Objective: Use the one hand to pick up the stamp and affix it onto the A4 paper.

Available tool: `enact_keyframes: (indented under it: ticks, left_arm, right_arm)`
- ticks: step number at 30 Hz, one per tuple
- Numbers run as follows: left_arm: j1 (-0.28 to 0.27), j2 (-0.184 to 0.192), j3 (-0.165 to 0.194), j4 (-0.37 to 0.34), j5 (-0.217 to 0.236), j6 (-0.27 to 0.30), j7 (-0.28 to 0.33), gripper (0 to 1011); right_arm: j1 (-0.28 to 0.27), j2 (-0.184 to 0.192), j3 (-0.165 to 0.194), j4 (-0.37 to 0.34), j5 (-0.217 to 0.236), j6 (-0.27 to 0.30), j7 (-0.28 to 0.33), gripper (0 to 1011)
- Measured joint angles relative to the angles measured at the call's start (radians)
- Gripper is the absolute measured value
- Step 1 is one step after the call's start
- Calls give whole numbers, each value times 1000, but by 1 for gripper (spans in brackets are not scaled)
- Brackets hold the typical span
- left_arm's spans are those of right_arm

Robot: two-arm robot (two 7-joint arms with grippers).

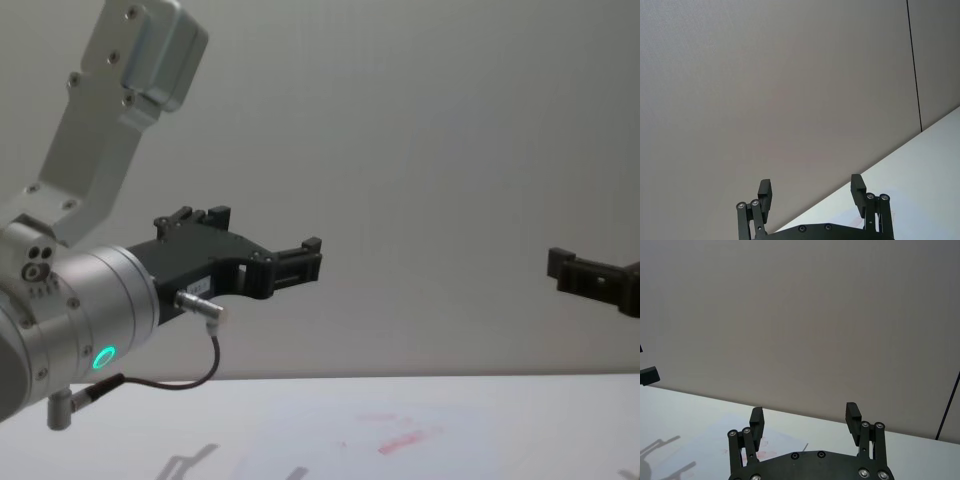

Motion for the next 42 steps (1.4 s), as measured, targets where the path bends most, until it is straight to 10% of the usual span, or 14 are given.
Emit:
enact_keyframes:
  ticks: [42]
  left_arm:
    - [0,0,0,0,0,0,0,1001]
  right_arm:
    - [-2,7,7,0,3,1,5,1001]
